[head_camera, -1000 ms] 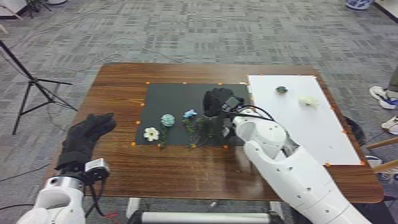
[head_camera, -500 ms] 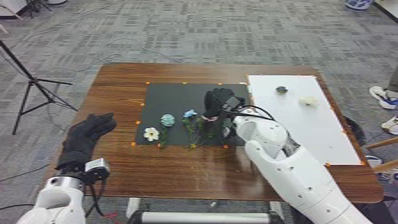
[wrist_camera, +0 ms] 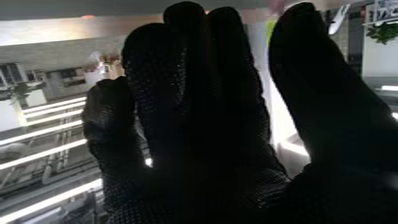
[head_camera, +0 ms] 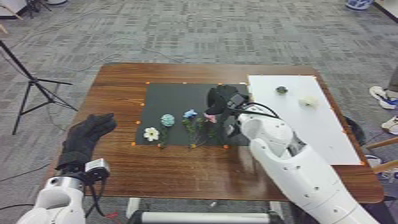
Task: Arrange flowers
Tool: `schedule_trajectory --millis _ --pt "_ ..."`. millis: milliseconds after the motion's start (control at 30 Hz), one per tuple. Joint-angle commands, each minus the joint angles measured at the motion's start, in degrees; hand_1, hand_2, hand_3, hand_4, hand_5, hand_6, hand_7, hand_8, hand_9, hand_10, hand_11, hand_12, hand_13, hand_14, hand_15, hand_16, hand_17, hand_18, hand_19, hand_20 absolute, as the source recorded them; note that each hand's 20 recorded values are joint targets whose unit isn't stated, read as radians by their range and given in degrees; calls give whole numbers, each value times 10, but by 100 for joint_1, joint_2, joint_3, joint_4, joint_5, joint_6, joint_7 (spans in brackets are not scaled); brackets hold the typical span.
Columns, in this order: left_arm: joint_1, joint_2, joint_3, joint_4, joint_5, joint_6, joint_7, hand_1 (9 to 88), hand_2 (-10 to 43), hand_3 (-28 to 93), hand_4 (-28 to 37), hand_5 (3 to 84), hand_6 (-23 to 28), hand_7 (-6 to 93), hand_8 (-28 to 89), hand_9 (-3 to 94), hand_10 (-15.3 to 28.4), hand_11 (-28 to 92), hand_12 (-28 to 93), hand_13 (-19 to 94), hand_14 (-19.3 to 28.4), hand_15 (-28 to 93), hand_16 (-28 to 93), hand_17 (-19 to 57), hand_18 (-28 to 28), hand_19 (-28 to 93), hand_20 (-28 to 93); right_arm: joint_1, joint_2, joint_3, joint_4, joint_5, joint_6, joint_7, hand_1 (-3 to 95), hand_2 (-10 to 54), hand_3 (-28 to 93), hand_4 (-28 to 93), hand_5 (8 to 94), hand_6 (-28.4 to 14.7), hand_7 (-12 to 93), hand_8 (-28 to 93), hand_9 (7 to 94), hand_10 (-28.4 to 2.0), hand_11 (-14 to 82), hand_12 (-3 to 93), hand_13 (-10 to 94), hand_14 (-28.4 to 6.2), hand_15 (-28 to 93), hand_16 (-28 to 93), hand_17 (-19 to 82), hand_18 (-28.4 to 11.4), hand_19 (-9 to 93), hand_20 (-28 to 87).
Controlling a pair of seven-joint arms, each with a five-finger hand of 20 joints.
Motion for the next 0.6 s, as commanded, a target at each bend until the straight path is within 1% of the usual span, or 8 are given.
schedule_trajectory --millis 33,167,267,400,467,500,533,600 --pt "70 -18 -31 -26 12 -70 -49 234 130 675 -283 507 28 169 -68 496 139 223 133 375 177 216 -9 38 91 63 131 57 161 85 -182 51 -36 48 438 -95 659 -189 695 0 199 8 763 -112 149 159 688 -113 601 340 345 -226 801 555" --pt "72 -12 -43 -29 25 -70 -76 234 130 675 -283 508 29 168 -68 496 139 223 133 375 177 216 -9 38 91 63 131 89 302 119 -302 95 -49 42 437 -95 661 -192 693 1 201 7 761 -112 149 160 687 -113 602 339 344 -225 799 556" --pt "87 -10 -55 -35 15 -50 -51 234 129 675 -283 507 28 169 -68 496 140 223 133 376 177 217 -9 38 91 63 131 211 436 148 -341 62 -1 3 433 -95 664 -192 693 1 201 4 760 -113 147 159 686 -114 601 338 343 -226 798 556" --pt "62 -4 -40 -28 19 -63 -15 235 130 674 -283 508 27 170 -69 496 140 223 133 376 177 216 -9 39 91 63 131 480 610 230 -206 6 173 -29 424 -95 676 -193 672 8 206 -8 740 -113 148 161 673 -117 581 329 333 -225 776 547" --pt "32 -13 -26 -25 24 -46 4 235 130 675 -283 508 27 170 -69 496 140 223 133 376 177 217 -9 39 91 63 132 517 741 328 -200 -5 226 0 413 -95 687 -195 660 10 213 -38 728 -114 147 162 666 -120 574 325 328 -225 768 543" --pt "28 -11 -22 -23 24 -33 10 235 130 674 -283 507 27 170 -69 496 140 223 134 376 178 217 -9 39 91 63 131 517 818 384 -199 -10 250 20 404 -95 696 -193 650 11 218 -88 719 -114 146 163 661 -120 569 322 324 -224 763 540" --pt "34 -7 -22 -25 13 -26 13 235 130 674 -283 507 26 170 -69 496 140 223 134 375 177 217 -9 39 91 63 131 496 891 460 -211 -17 249 41 398 -95 698 -192 640 10 219 -111 710 -115 144 162 658 -121 567 321 320 -224 759 539" --pt "62 -17 -31 -33 17 -4 10 235 130 674 -283 508 27 171 -69 496 139 223 133 375 177 217 -10 39 91 63 132 464 1023 602 -202 -44 229 71 383 -95 701 -193 616 7 220 -118 686 -117 140 163 648 -123 564 320 313 -225 754 538"
